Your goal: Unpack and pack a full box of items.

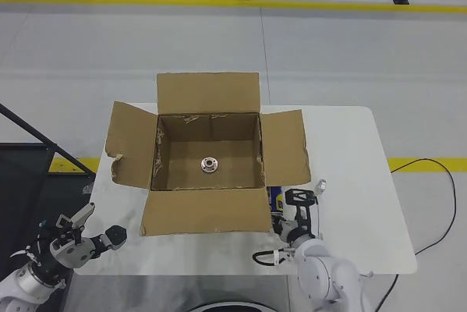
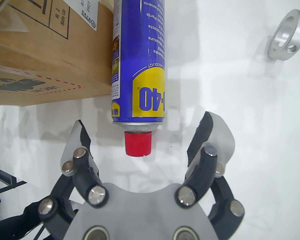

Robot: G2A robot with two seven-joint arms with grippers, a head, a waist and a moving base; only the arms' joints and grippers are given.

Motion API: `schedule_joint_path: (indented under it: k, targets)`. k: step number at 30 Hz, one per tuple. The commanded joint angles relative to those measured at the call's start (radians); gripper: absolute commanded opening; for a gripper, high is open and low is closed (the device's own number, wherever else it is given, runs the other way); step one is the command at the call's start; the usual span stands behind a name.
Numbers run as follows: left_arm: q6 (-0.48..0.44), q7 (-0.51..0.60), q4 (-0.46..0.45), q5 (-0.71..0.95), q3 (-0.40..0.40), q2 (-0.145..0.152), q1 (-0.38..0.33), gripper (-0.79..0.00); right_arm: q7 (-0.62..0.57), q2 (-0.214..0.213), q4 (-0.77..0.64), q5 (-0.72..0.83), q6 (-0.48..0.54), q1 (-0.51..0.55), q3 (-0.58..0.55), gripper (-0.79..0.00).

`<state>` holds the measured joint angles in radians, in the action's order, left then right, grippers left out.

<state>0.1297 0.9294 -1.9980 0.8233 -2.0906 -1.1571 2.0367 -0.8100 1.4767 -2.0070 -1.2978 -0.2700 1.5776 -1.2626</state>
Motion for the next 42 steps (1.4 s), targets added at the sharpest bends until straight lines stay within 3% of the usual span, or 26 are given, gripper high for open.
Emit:
schedule_joint_path:
  k: [1,17,18,21,27,42]
  targets:
    - [0.000,0.000,0.000,0.000,0.000,0.000,0.000,0.000,-0.001,0.000,0.011,-0.005,-0.005,-0.010,0.007,-0.025]
    - [0.000,0.000,0.000,0.000,0.000,0.000,0.000,0.000,0.009,0.003,0.093,-0.052,-0.037,-0.068,0.063,-0.095]
    - [0.000,0.000,0.000,0.000,0.000,0.000,0.000,0.000,0.008,0.003,0.096,-0.056,-0.037,-0.071,0.065,-0.139]
    - [0.000,0.000,0.000,0.000,0.000,0.000,0.000,0.000,0.005,0.003,0.101,-0.061,-0.040,-0.075,0.068,-0.413]
    - [0.000,0.000,0.000,0.000,0.000,0.000,0.000,0.000,-0.001,0.002,0.101,-0.067,-0.040,-0.077,0.067,-0.785]
    - [0.000,0.000,0.000,0.000,0.000,0.000,0.000,0.000,0.013,-0.014,-0.083,-0.035,-0.034,0.033,-0.035,-0.785]
